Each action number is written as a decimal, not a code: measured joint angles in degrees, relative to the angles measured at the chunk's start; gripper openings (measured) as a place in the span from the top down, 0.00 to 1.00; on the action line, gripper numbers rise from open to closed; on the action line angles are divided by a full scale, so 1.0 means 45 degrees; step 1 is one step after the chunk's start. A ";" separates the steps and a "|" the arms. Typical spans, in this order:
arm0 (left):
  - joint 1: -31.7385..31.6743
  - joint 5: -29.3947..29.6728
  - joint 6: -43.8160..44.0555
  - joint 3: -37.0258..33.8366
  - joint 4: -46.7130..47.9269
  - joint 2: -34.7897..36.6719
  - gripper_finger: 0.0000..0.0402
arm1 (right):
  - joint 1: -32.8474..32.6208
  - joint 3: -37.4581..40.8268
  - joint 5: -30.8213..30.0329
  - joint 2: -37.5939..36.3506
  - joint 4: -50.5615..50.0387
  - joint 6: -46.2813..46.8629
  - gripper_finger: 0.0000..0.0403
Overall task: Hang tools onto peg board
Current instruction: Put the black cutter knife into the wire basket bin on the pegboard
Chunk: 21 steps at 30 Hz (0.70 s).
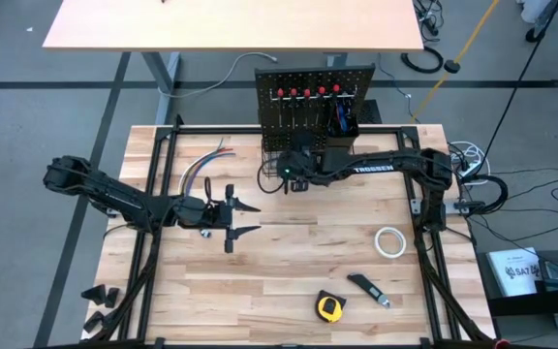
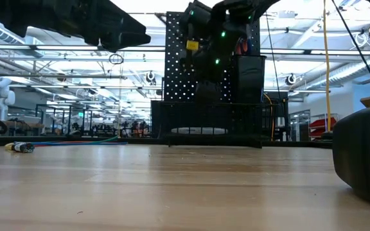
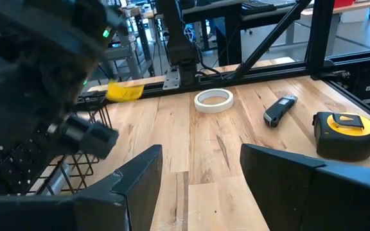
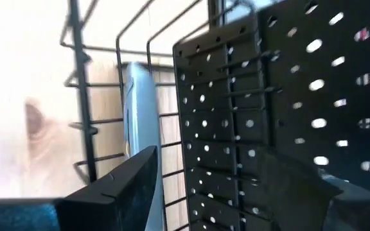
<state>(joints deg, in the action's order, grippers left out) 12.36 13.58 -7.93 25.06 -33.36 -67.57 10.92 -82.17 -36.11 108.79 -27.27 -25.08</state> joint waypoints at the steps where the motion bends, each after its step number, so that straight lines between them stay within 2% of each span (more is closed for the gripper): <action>1: 0.0000 0.0000 0.0000 0.0000 0.0005 0.0000 0.46 | -0.0120 0.0000 -0.0007 -0.0096 -0.0033 0.0000 0.38; 7: 0.0000 0.0000 0.0006 0.0005 0.0005 0.0000 0.46 | -0.1052 0.0005 -0.0019 -0.1064 -0.0596 0.0336 0.38; 9: 0.0000 0.0000 0.0015 0.0005 0.0010 0.0000 0.46 | -0.1455 0.0000 -0.0006 -0.1506 -0.0922 0.1247 0.38; 12: 0.0000 -0.0004 0.0028 0.0005 0.0010 0.0000 0.46 | -0.2086 0.0000 0.0144 -0.2214 -0.1766 0.3790 0.38; 14: -0.0003 -0.0005 0.0035 0.0005 0.0005 0.0000 0.46 | -0.2457 0.0000 0.0991 -0.2710 -0.2646 0.5517 0.38; 17: 0.0000 -0.0249 0.0216 0.0005 0.0000 -0.0005 0.46 | -0.2860 0.0000 0.3167 -0.3346 -0.4108 0.7978 0.38; 21: -0.0001 -0.0560 0.0351 0.0005 0.0000 -0.0005 0.46 | -0.3587 0.0109 0.5378 -0.3539 -0.6106 1.1297 0.38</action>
<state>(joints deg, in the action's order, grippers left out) 12.35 11.06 -6.35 25.08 -33.36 -67.59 -5.22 -81.68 -11.91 92.87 -54.75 25.76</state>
